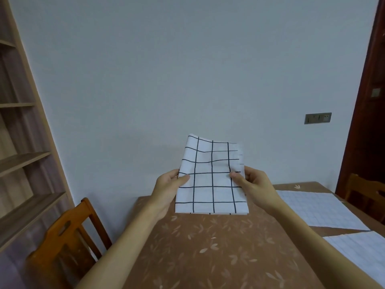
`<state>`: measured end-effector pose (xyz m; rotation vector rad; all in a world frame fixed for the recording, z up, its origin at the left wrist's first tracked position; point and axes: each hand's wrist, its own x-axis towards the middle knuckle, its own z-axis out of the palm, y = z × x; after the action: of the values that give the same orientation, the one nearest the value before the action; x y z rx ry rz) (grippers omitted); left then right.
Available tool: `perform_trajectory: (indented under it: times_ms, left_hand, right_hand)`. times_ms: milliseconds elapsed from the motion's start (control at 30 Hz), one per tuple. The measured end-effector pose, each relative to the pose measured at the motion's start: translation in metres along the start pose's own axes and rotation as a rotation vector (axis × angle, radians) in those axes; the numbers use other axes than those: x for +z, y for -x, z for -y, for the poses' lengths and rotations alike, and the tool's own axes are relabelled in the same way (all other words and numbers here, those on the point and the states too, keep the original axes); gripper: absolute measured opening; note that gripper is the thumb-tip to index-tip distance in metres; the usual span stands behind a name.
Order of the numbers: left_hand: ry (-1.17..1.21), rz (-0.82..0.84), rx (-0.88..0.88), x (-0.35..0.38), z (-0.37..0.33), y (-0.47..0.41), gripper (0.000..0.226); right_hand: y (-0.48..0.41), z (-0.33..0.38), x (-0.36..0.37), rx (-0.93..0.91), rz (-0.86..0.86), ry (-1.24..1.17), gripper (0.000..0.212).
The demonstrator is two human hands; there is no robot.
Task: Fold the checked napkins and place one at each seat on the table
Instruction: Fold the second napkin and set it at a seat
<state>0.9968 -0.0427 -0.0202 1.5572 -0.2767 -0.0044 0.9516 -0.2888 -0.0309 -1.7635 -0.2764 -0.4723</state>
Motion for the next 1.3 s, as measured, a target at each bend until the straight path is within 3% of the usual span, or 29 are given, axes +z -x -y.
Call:
perform_trajectory:
  times_ms: [67, 167, 400, 500, 633, 700, 833, 900, 1033, 1133, 1300]
  left_hand:
    - [0.023, 0.009, 0.004, -0.002, -0.002, 0.000, 0.021]
    - [0.020, 0.029, 0.003, -0.005, -0.003, 0.000, 0.021]
    - [0.062, 0.073, 0.017, -0.012, -0.009, 0.005, 0.029]
    - [0.074, 0.146, -0.015, -0.014, -0.011, 0.009, 0.046]
    - [0.137, 0.121, -0.132, -0.016, -0.012, 0.010, 0.033]
    - [0.156, 0.122, -0.165, -0.017, -0.012, 0.011, 0.029]
    - [0.020, 0.019, 0.041, -0.019, -0.001, 0.006, 0.013]
    - [-0.019, -0.019, 0.105, -0.018, 0.006, 0.005, 0.020]
    - [-0.119, -0.193, 0.257, -0.011, 0.019, 0.004, 0.026]
    - [-0.255, -0.353, 0.400, -0.002, 0.028, 0.010, 0.024]
    - [-0.226, -0.522, 0.434, 0.010, 0.034, 0.012, 0.023]
  right_hand:
    - [-0.002, -0.001, -0.002, 0.012, 0.032, 0.013, 0.049]
    - [-0.001, 0.001, -0.006, 0.005, 0.023, -0.057, 0.020]
    - [-0.001, -0.006, -0.009, 0.033, 0.040, -0.143, 0.020]
    - [-0.001, -0.006, -0.008, 0.066, 0.053, -0.146, 0.054]
    - [-0.001, -0.002, -0.008, 0.119, 0.068, -0.201, 0.052]
    - [-0.002, -0.004, -0.008, 0.140, 0.048, -0.239, 0.041]
    - [-0.002, -0.012, -0.007, 0.158, 0.067, -0.240, 0.041]
    - [0.001, -0.016, -0.005, 0.200, 0.104, -0.193, 0.043]
    - [0.008, -0.021, 0.007, 0.309, 0.157, -0.202, 0.070]
    - [0.013, -0.019, 0.018, 0.340, 0.107, -0.327, 0.057]
    - [0.013, -0.015, 0.039, 0.377, 0.037, -0.484, 0.050]
